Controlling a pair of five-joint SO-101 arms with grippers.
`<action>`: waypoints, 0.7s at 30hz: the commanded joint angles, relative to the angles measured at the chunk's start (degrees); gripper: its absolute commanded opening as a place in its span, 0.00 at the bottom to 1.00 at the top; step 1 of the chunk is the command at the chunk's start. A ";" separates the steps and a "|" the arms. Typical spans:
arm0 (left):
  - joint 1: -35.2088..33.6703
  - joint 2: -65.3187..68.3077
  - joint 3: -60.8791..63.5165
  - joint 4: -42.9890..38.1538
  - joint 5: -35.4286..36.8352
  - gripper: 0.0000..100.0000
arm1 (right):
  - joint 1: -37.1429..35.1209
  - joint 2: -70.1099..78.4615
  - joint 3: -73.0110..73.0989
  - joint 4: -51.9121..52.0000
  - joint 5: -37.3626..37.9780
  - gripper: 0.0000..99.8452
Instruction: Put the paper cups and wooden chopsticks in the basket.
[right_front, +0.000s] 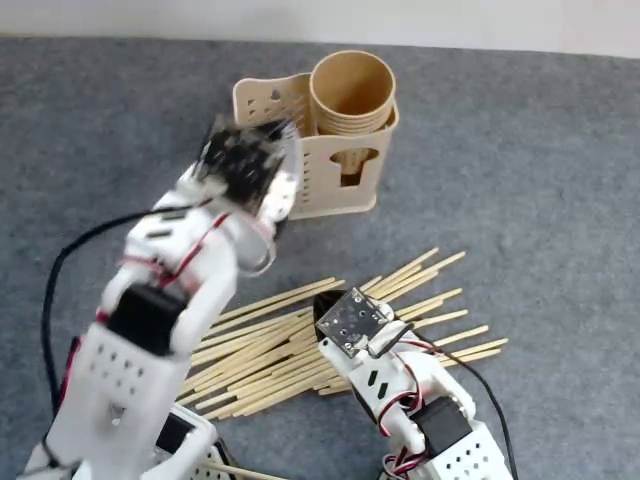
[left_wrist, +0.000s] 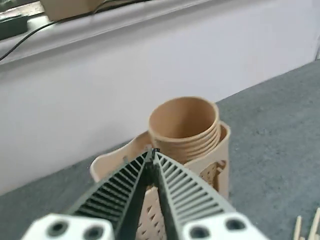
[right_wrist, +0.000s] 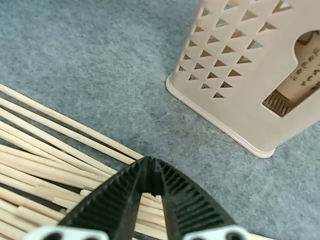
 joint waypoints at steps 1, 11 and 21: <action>-4.53 -9.89 6.20 0.00 0.53 0.00 | 0.31 0.40 0.40 -0.13 0.44 0.02; -9.71 -28.35 24.40 0.09 0.44 0.00 | 0.31 0.40 0.40 -0.13 0.35 0.02; -16.75 -43.74 37.76 0.35 0.44 0.00 | 0.31 0.40 0.40 -0.13 0.35 0.02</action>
